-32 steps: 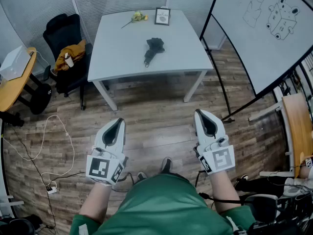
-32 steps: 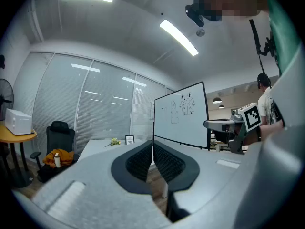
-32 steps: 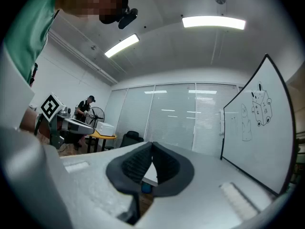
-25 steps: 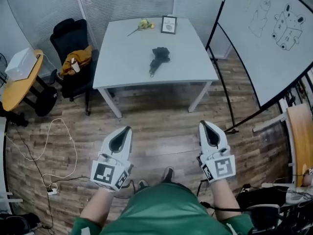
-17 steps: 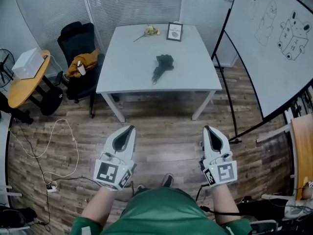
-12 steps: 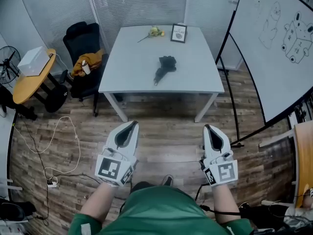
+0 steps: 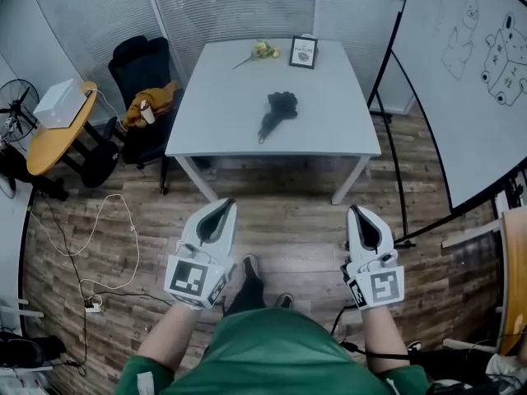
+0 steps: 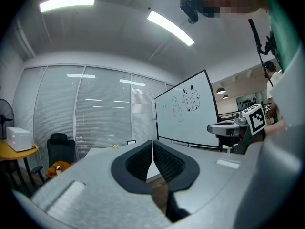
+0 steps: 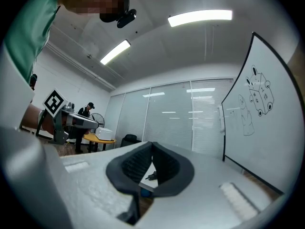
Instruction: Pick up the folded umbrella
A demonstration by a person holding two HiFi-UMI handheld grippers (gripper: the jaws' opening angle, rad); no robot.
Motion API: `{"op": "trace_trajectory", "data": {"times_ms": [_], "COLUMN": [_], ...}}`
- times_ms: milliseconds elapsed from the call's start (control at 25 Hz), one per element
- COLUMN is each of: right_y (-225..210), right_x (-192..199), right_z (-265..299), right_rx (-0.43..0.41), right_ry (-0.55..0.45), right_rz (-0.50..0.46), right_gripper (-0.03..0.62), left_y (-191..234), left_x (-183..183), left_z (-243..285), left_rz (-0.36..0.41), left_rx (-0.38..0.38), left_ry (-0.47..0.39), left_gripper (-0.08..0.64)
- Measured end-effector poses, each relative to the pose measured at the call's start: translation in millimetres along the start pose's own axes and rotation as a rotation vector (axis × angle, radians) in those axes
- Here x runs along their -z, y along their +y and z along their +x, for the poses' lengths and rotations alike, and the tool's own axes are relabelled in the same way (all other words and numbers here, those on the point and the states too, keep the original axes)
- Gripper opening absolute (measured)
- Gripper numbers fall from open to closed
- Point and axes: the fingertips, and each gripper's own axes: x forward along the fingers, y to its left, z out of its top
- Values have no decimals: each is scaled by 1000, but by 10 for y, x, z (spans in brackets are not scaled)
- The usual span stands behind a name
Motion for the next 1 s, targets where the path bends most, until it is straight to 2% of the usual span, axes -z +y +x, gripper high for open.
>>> {"op": "trace_trajectory", "data": {"times_ms": [280,680,1000], "right_y": [-94,-338,-582], "right_x": [170,283,116], "right_z": [451,1529,2420], "right_rx": [19,94,125], "right_ry": [39,86,58], "right_rz": [-30,-61,-101], "right_gripper": [3,3,3], "left_y": [369,1259,2067], "left_x": [199,270,14], "left_z": [519,1450,2128], "left_rz": [-27,-51,25], "left_rx": [24,75,88], "left_ry": [-6,-25,-103], "left_gripper": [14,14,14]}}
